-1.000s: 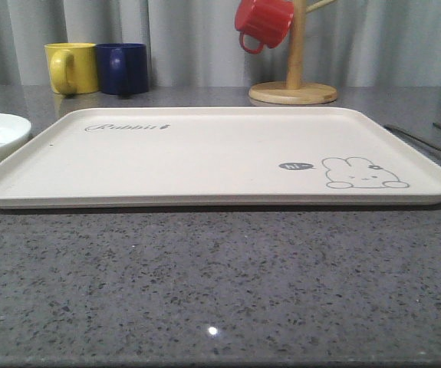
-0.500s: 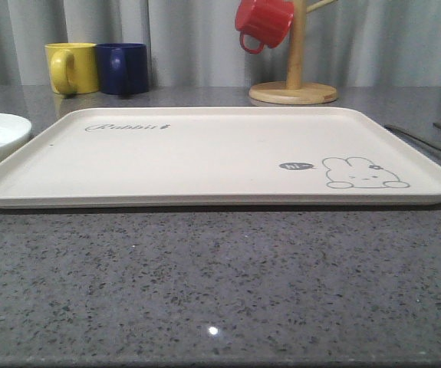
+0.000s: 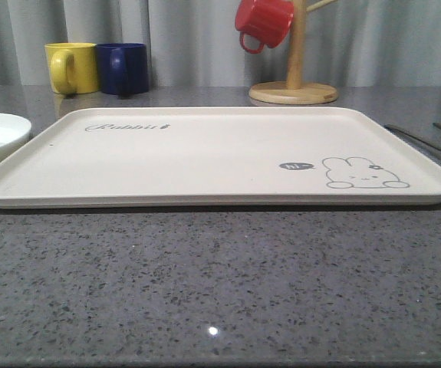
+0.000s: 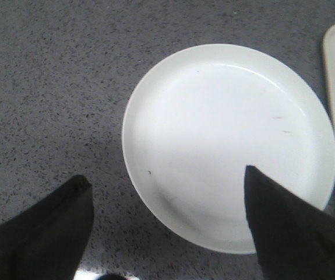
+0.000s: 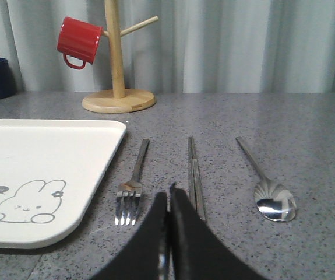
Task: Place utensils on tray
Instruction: 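Lower the left gripper and grasp the white plate's rim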
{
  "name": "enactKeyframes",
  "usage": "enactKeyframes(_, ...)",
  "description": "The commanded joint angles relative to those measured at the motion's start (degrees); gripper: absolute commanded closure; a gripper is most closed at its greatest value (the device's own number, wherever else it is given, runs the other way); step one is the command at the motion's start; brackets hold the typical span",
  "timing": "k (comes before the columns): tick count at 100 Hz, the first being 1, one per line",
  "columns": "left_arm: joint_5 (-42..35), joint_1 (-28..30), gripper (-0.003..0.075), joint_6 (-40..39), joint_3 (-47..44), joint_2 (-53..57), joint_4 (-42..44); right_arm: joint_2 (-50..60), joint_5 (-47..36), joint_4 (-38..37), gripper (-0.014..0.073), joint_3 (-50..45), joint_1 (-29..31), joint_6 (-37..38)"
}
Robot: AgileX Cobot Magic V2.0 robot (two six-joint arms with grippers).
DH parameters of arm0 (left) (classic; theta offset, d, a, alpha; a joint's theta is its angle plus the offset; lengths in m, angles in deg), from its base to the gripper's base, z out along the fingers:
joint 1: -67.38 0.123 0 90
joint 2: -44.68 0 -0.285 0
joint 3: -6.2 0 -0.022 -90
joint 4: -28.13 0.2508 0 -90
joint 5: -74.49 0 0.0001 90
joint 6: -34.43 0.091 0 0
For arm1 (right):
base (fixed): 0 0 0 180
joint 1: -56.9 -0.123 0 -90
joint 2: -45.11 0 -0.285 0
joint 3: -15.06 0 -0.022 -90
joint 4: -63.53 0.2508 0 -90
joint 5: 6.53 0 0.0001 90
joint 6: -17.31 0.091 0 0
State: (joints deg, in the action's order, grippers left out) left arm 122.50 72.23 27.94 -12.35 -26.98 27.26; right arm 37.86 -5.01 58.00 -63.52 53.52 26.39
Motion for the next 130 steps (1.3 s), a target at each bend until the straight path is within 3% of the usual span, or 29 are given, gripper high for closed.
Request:
enactKeyframes(1,-3.17,2.73,0.0204,-0.17,4.11,-4.10,-2.19,0.87,-4.60,-0.16,0.0662,-0.19,0.36,-0.30)
enactKeyframes(36,-2.07,7.27,0.0204,2.52,10.07,-21.31,-4.48,0.87,-4.60,-0.16,0.0662,-0.19,0.36,-0.30)
enactKeyframes(71,-1.01,7.54,0.0210,3.32,10.85,-27.20,-4.61,0.87,-4.60,-0.16,0.0662,-0.19,0.36,-0.30)
enactKeyframes(85,0.11,7.54,0.0317,4.34,10.85,-27.53,-4.77,0.87,-4.60,-0.16,0.0662,-0.19,0.36,-0.30)
enactKeyframes(117,1.35,7.54,0.0733,9.48,10.85,-27.53,-8.00,0.87,-4.60,-0.16,0.0662,-0.19,0.36,-0.30)
enactKeyframes(130,1.35,7.54,0.0739,10.19,11.08,-27.21,-8.54,0.87,-4.60,-0.16,0.0662,-0.19,0.36,-0.30)
